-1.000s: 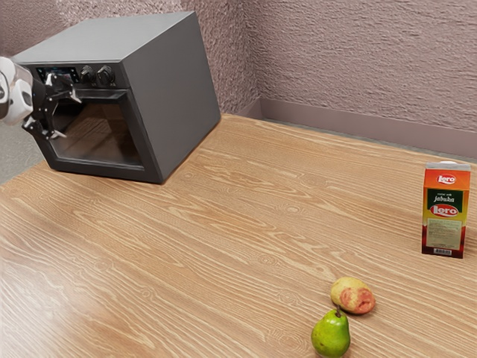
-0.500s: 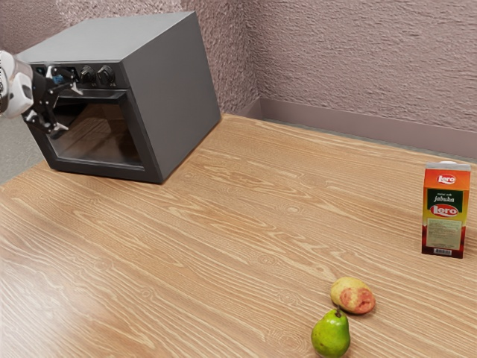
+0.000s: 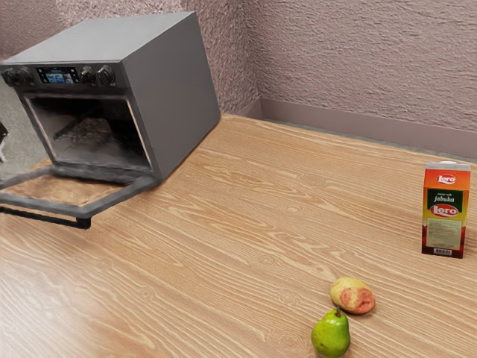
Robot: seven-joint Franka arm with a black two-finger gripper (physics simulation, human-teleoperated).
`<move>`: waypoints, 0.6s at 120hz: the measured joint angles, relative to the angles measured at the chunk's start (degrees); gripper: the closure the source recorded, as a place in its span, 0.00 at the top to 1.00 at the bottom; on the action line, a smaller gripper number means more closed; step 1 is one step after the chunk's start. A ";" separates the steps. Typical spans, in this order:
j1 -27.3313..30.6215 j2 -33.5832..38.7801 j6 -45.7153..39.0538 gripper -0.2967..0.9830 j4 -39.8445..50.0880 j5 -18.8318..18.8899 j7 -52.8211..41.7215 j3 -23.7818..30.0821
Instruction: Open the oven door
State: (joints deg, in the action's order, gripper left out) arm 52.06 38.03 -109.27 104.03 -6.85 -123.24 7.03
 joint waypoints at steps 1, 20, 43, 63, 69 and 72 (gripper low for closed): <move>-0.16 0.49 1.36 0.51 -3.17 -0.81 0.62 -0.19; 0.29 -21.26 17.93 0.67 -27.33 -7.15 22.80 21.94; -1.31 -39.82 25.71 0.73 -25.26 2.06 51.33 31.99; -0.75 -43.04 28.38 0.76 -24.67 4.22 69.66 32.20; -1.10 -43.17 28.82 0.76 -24.65 4.14 74.24 32.18; -1.25 -43.20 29.01 0.76 -24.64 4.11 76.40 32.17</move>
State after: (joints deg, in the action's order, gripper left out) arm 50.81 -5.17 -80.26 79.38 -2.75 -46.84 39.20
